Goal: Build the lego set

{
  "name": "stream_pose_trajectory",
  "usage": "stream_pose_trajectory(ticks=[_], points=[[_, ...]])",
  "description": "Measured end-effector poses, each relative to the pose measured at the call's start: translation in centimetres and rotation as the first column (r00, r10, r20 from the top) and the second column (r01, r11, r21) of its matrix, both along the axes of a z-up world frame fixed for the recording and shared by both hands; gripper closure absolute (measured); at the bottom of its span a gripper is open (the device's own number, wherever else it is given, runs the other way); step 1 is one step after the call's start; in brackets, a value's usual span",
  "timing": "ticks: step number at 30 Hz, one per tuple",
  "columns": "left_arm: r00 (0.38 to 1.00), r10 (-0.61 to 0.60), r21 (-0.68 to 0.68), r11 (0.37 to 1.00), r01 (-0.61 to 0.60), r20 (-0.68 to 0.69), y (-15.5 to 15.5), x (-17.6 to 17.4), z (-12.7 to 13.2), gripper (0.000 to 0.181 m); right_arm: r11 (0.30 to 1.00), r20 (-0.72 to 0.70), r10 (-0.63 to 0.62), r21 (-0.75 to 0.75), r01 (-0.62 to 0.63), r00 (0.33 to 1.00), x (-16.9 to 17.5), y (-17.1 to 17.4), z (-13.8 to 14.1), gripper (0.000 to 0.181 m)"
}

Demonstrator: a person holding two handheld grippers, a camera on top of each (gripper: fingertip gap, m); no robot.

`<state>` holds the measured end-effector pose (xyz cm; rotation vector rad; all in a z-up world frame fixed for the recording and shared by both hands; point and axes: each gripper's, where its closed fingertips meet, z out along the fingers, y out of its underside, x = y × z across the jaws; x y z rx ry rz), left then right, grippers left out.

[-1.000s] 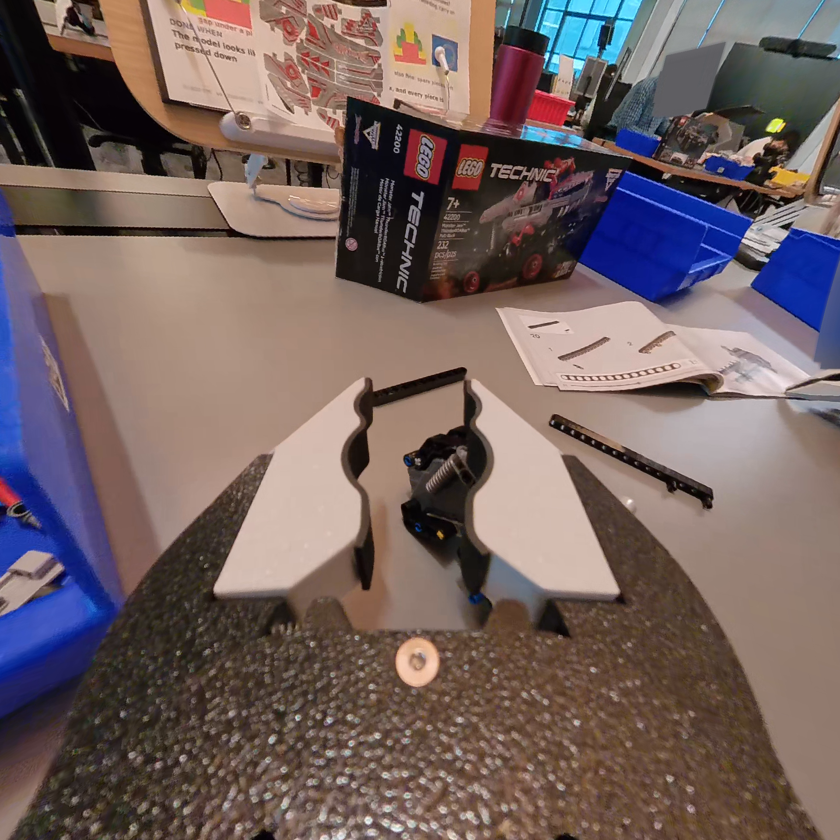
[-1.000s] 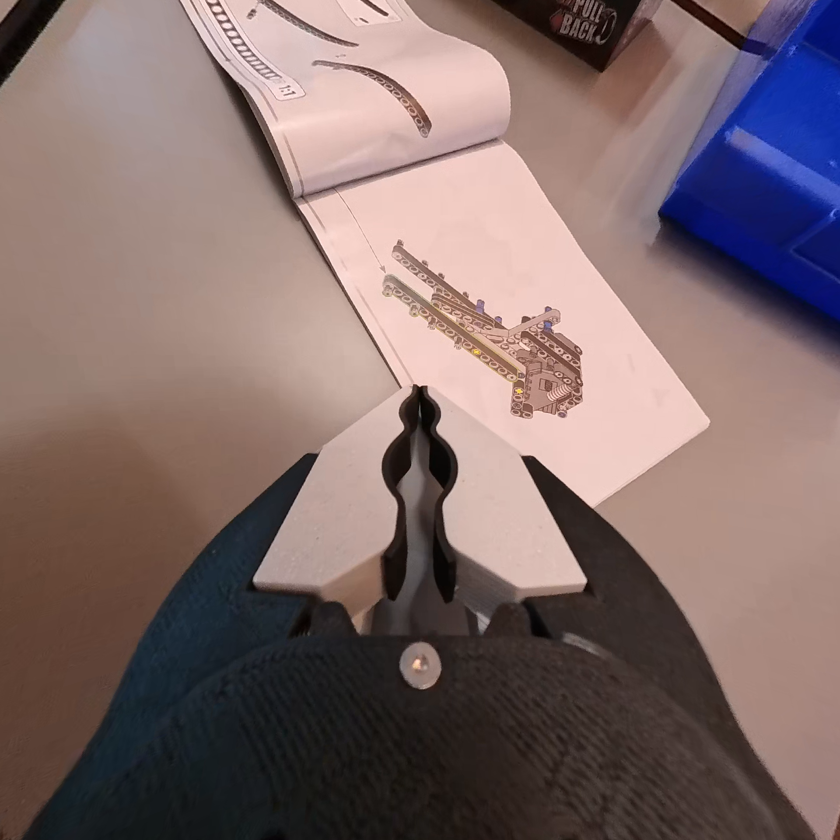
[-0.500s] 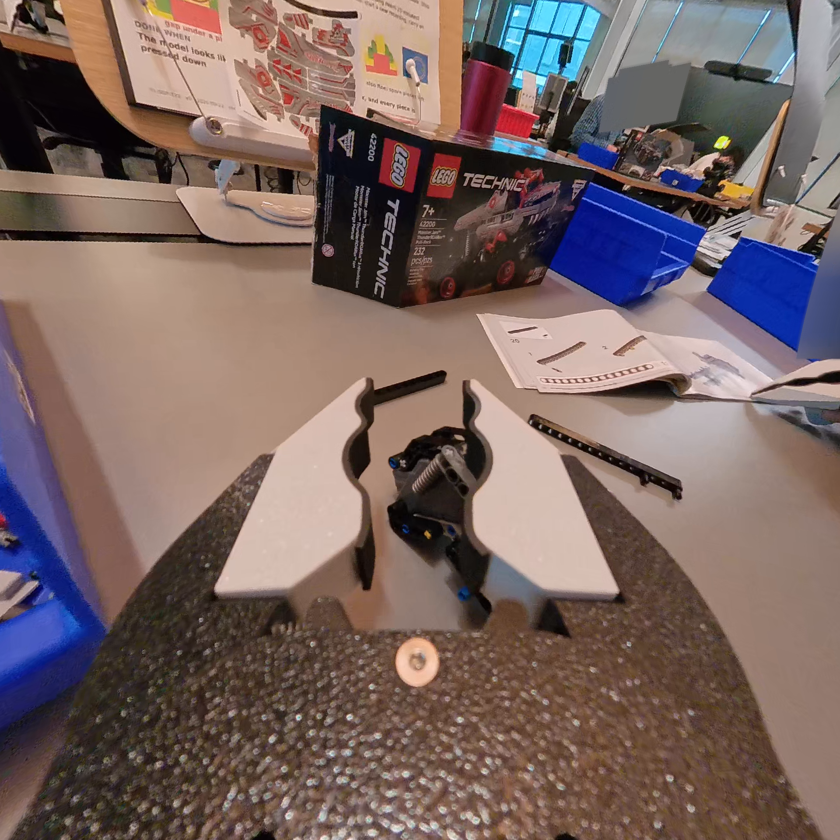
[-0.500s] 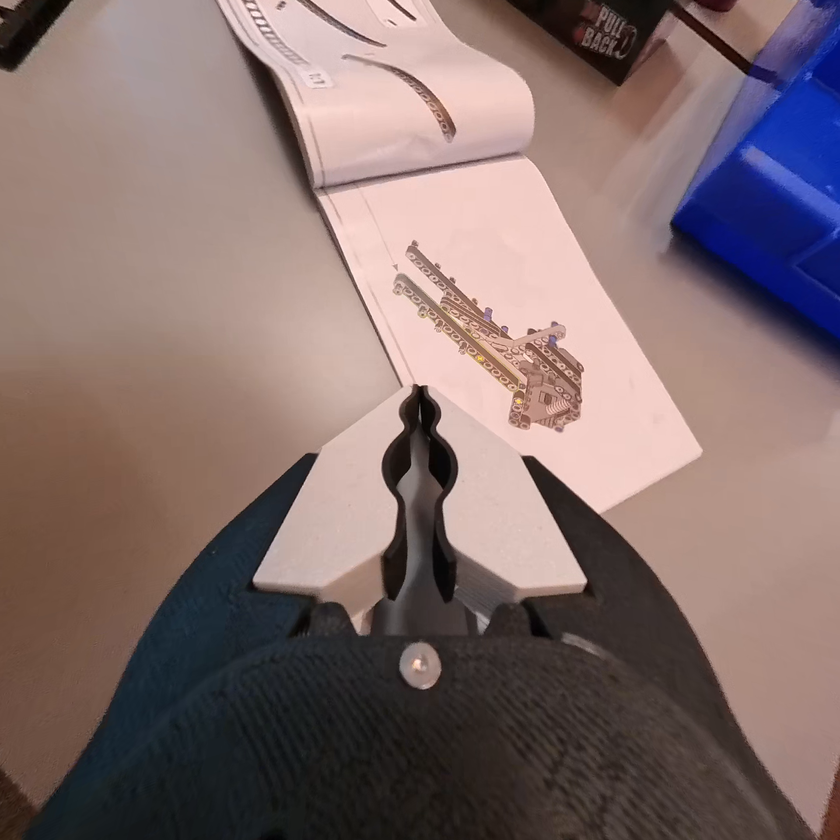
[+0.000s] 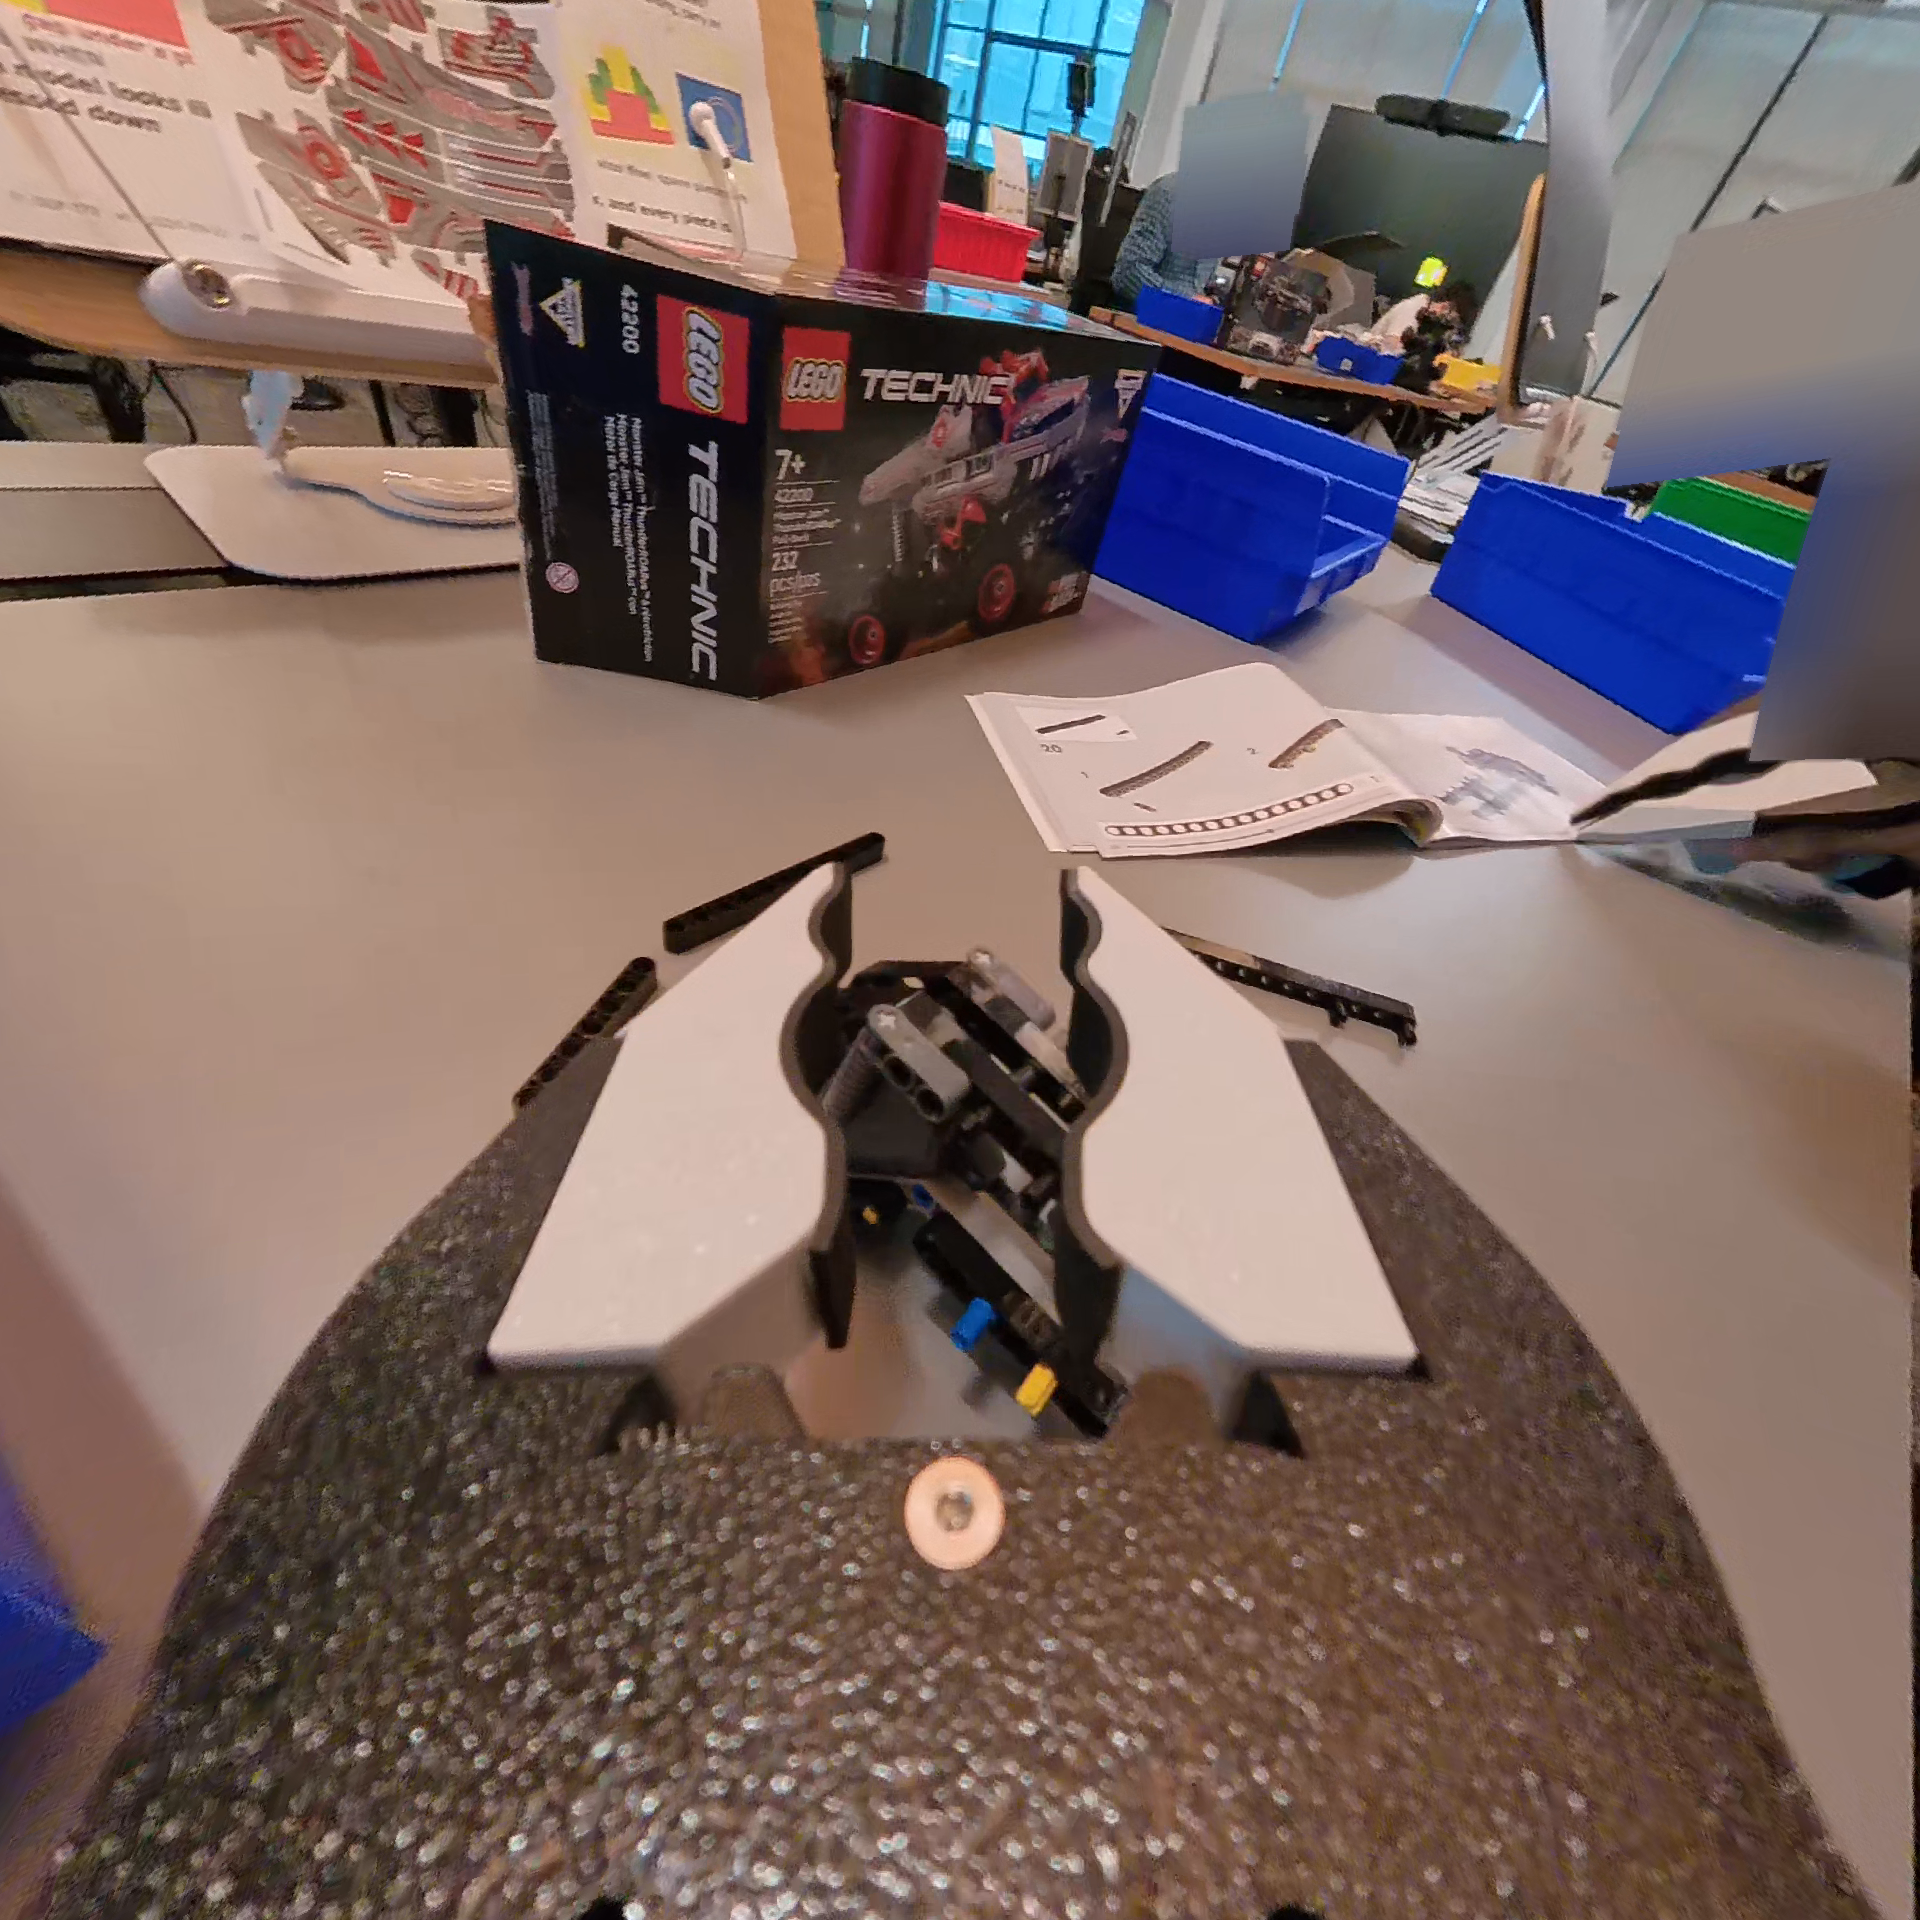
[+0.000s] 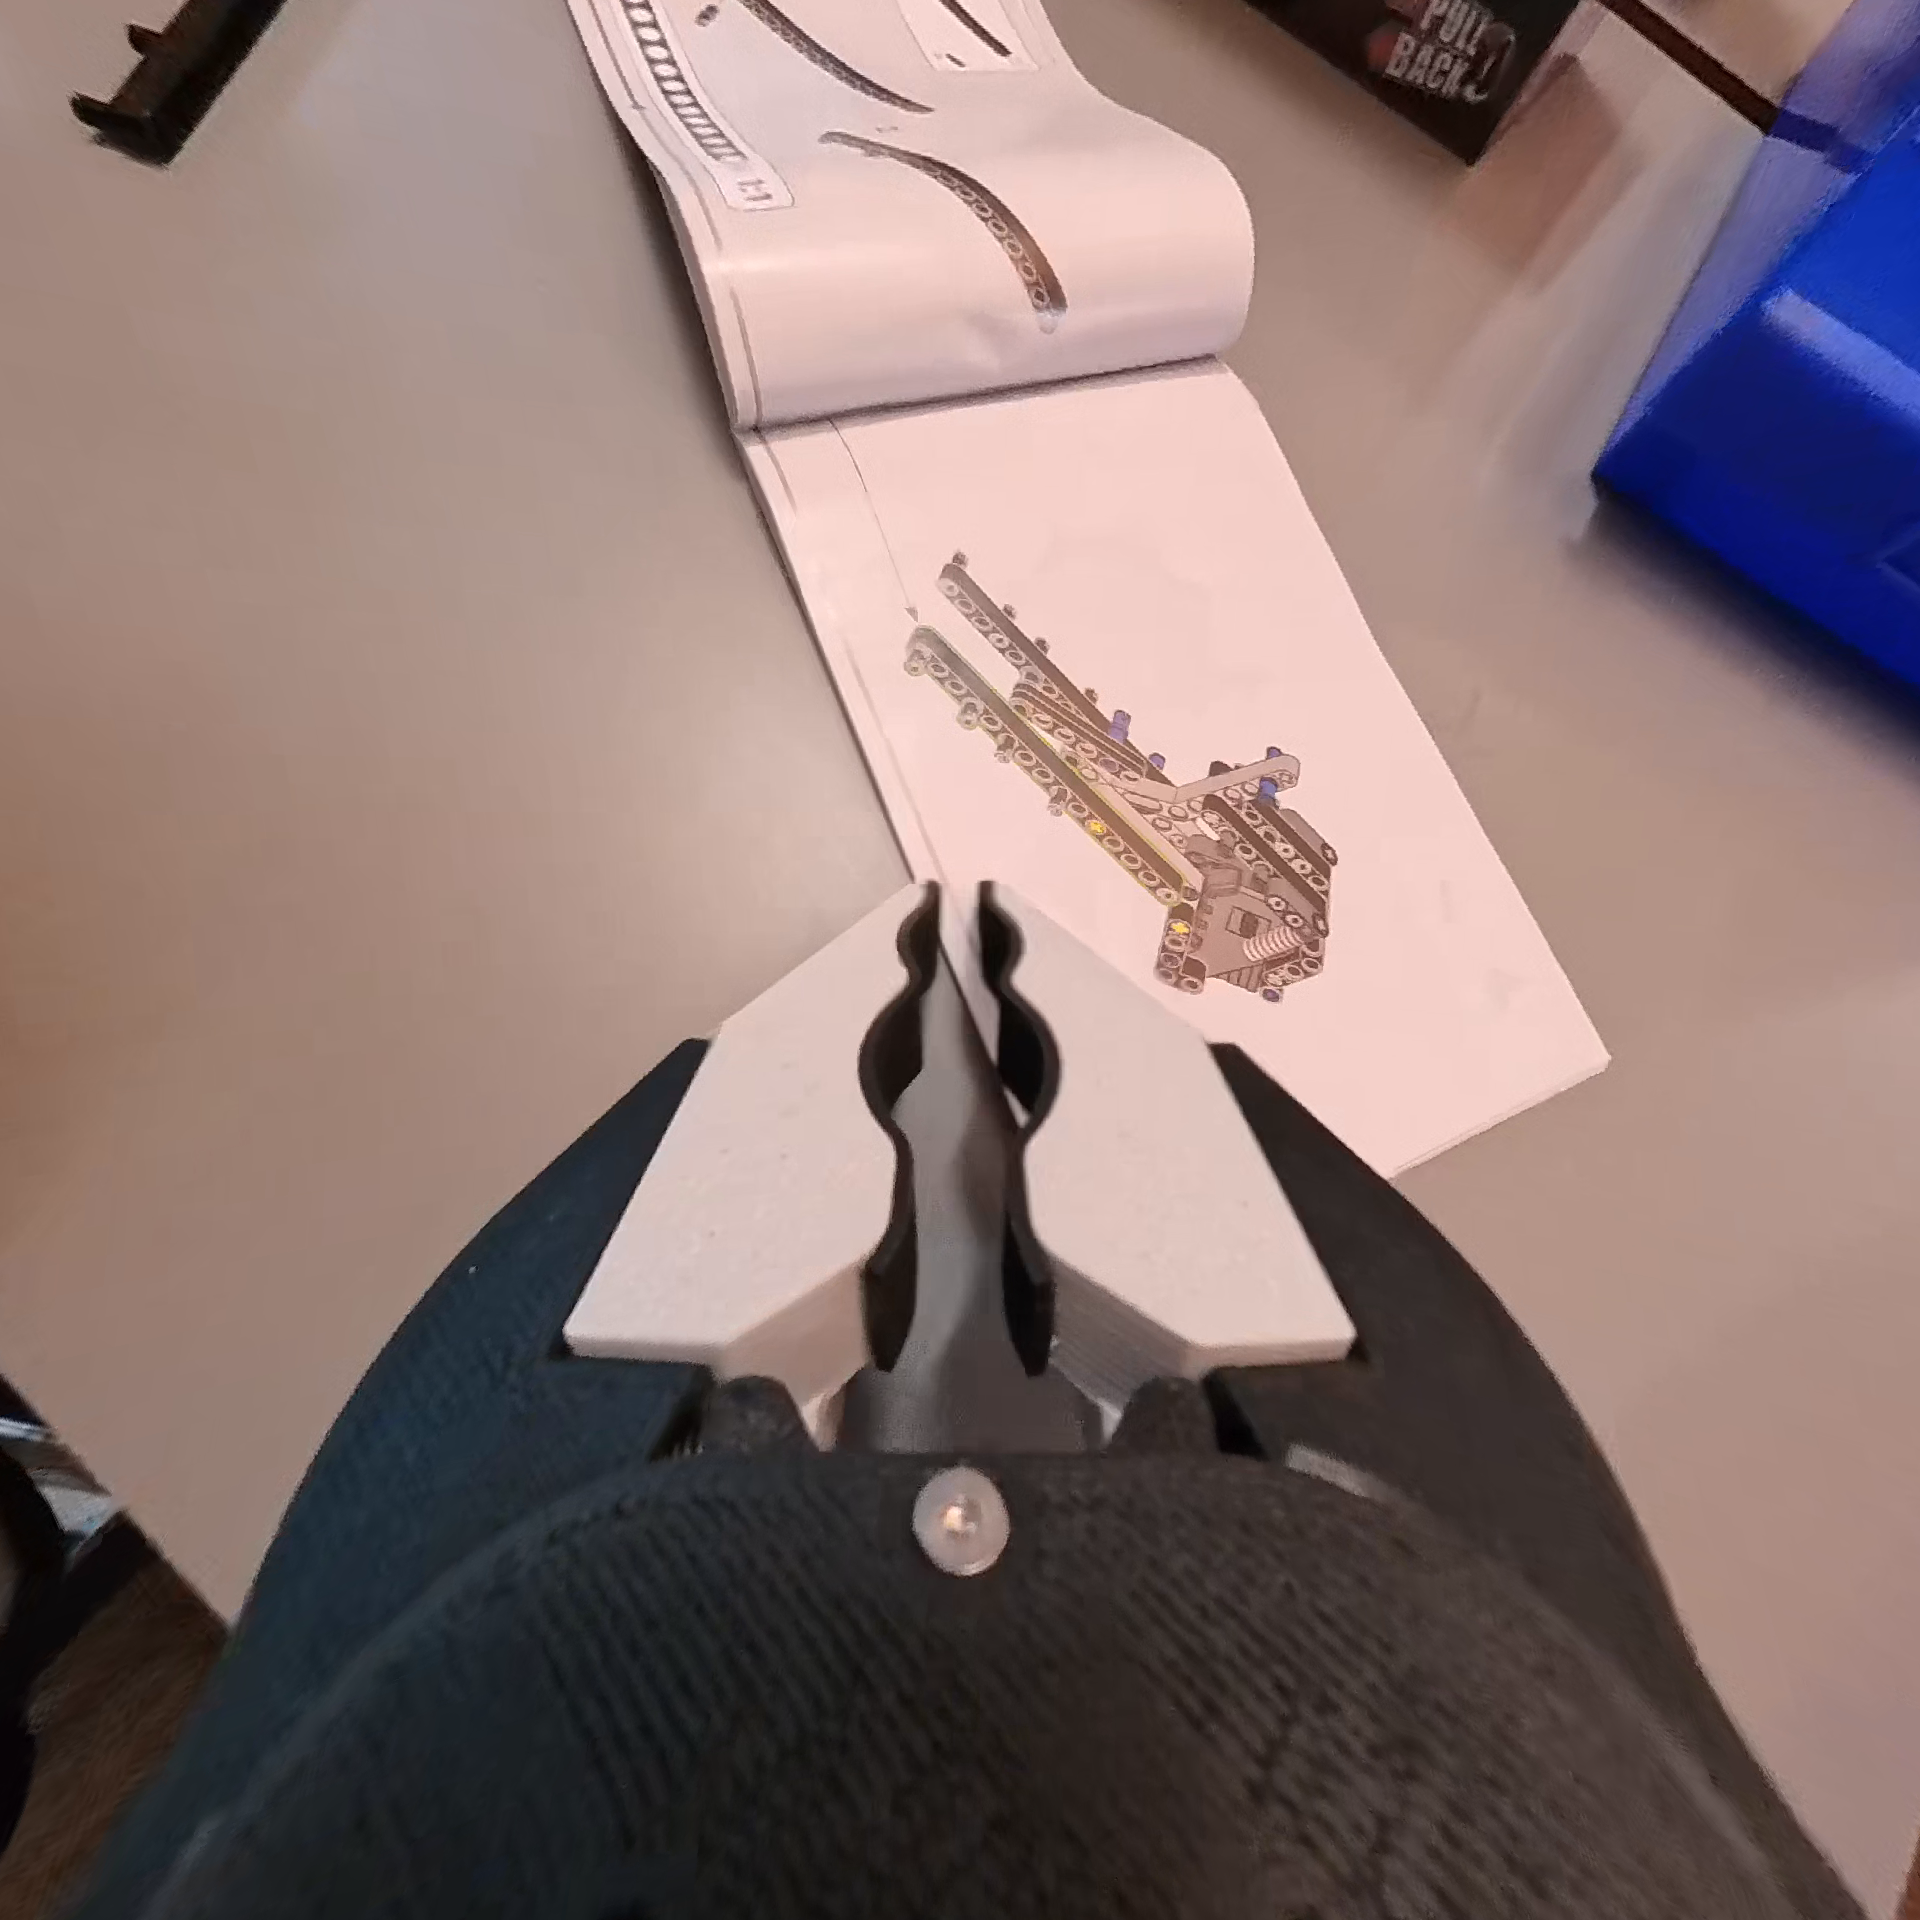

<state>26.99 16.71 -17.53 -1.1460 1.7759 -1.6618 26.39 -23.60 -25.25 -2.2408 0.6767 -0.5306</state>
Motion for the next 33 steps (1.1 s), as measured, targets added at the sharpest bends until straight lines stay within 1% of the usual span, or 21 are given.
stream_pose_trajectory(ticks=[1,3,4,5,6,8,10,12,13,14,15,16,19,21,25,27,30,33], points=[[1.0,-0.006,0.01,1.0,0.006,0.006,-0.1,-0.1,0.0,0.143,1.0,-0.001,-0.005,0.0,0.005,1.0,-0.3,0.4,0.4,0.169],[1.0,-0.01,0.028,1.0,0.009,0.012,-0.3,-0.2,-0.1,0.143,0.997,0.056,-0.009,0.083,0.004,0.998,-0.5,2.5,2.3,0.165],[1.0,-0.011,0.033,0.999,0.011,0.013,-0.4,-0.2,-0.1,0.142,0.994,0.092,-0.005,0.106,-0.005,0.996,-0.5,3.7,3.1,0.164],[1.0,-0.008,0.034,0.999,0.008,0.015,-0.4,-0.2,-0.1,0.14,0.996,0.125,-0.011,0.094,-0.001,0.992,-0.1,4.6,3.3,0.161],[1.0,-0.003,0.027,1.0,0.002,0.022,-0.3,-0.1,0.1,0.139,0.997,0.15,-0.023,0.07,0.013,0.988,0.4,5.4,3.1,0.156],[0.999,0.01,-0.014,1.0,-0.009,0.051,-0.2,-0.1,0.7,0.14,1.0,0.181,-0.003,0.0,0.003,0.983,1.5,7.5,2.3,0.137],[0.995,0.037,-0.066,0.997,-0.031,0.088,0.4,-0.1,1.5,0.14,0.998,0.216,0.036,-0.052,-0.025,0.976,2.6,9.4,1.7,0.132],[0.989,0.068,-0.107,0.993,-0.054,0.132,1.0,-0.4,2.2,0.141,0.999,0.223,0.003,-0.04,0.006,0.975,4.0,10.2,1.6,0.125],[0.985,0.07,-0.118,0.992,-0.052,0.155,1.1,-0.6,2.6,0.141,1.0,0.204,0.018,-0.005,-0.018,0.979,4.0,10.9,1.7,0.124],[0.982,0.069,-0.128,0.991,-0.047,0.174,1.2,-0.9,2.8,0.141,0.999,0.206,0.016,0.03,-0.023,0.979,4.2,11.2,2.0,0.128],[0.979,0.072,-0.137,0.99,-0.046,0.191,1.3,-1.1,3.1,0.141,0.999,0.213,-0.011,0.041,0.002,0.977,4.7,10.8,2.3,0.13],[0.975,0.077,-0.144,0.988,-0.048,0.207,1.4,-1.2,3.3,0.141,0.999,0.222,-0.034,0.04,0.025,0.975,5.1,10.4,2.5,0.126],[0.971,0.076,-0.154,0.987,-0.041,0.225,1.4,-1.5,3.5,0.141,0.998,0.227,-0.054,0.038,0.046,0.972,5.2,9.3,3.2,0.13],[0.973,0.071,-0.163,0.986,-0.035,0.22,1.5,-1.5,3.5,0.141,0.996,0.232,-0.067,0.066,0.053,0.97,5.1,8.8,3.7,0.133],[0.974,0.074,-0.179,0.983,-0.035,0.213,1.6,-1.4,3.5,0.141,0.994,0.198,-0.101,0.055,0.092,0.975,4.8,7.4,2.9,0.133],[0.975,0.079,-0.188,0.981,-0.039,0.209,1.8,-1.4,3.5,0.14,0.991,0.176,-0.127,0.063,0.118,0.976,4.4,6.7,2.5,0.138],[0.974,0.089,-0.211,0.976,-0.044,0.209,2.1,-1.4,3.7,0.141,0.97,0.124,-0.234,0.104,0.222,0.964,4.1,4.7,2.2,0.137],[0.97,0.108,-0.227,0.972,-0.057,0.218,2.5,-1.4,3.8,0.141,0.916,0.04,-0.374,0.17,0.363,0.927,3.9,2.3,2.2,0.136]])
